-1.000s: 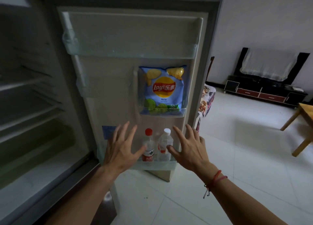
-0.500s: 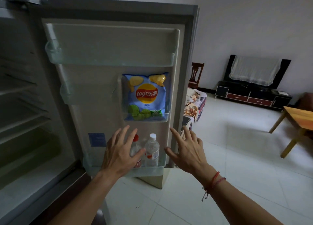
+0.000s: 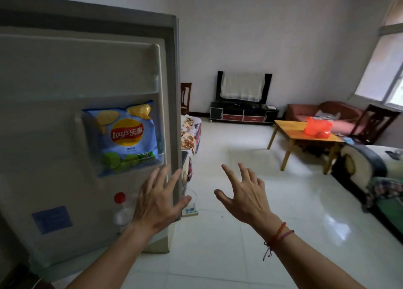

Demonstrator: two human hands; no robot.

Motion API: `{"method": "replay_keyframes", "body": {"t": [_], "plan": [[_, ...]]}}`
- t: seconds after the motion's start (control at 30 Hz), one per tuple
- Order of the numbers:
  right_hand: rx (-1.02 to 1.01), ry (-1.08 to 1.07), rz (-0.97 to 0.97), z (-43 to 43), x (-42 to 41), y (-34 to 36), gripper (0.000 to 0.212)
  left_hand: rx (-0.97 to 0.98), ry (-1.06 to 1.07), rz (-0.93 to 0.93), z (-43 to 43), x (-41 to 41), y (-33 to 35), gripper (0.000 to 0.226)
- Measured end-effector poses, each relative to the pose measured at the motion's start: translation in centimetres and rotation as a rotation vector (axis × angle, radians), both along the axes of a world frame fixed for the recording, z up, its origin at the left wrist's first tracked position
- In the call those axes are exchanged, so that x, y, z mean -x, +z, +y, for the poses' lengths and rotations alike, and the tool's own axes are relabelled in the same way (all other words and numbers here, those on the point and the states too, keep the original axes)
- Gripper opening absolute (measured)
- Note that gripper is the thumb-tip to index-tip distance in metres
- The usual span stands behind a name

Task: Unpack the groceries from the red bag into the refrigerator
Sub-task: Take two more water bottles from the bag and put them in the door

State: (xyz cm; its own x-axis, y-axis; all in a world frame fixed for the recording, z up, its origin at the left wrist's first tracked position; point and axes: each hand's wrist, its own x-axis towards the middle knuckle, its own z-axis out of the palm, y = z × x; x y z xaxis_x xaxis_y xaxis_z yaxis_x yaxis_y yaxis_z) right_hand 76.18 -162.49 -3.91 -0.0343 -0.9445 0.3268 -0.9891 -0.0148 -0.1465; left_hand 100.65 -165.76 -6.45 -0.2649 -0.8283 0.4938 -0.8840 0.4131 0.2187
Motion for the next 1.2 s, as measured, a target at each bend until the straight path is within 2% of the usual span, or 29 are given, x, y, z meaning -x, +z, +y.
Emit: {"method": "replay_keyframes", "body": {"t": [0.4,0.67,0.93,1.2], "plan": [[-0.027,-0.481,0.042,12.0,8.2,0.3,0.085,0.01,-0.435,-0.007,1.2,12.7,0.2,0.074],[-0.024,-0.707,0.03,20.5,14.4,0.4,0.077,0.056,-0.662,-0.01,5.1,22.2,1.0,0.072],[-0.041,-0.758,0.002,23.3,18.8,-0.6,0.087,0.066,-0.691,-0.016,7.2,27.2,0.8,0.072],[-0.017,-0.745,0.004,23.8,23.4,-0.6,0.074,0.076,-0.68,-0.029,8.0,31.6,0.7,0.073]]}}
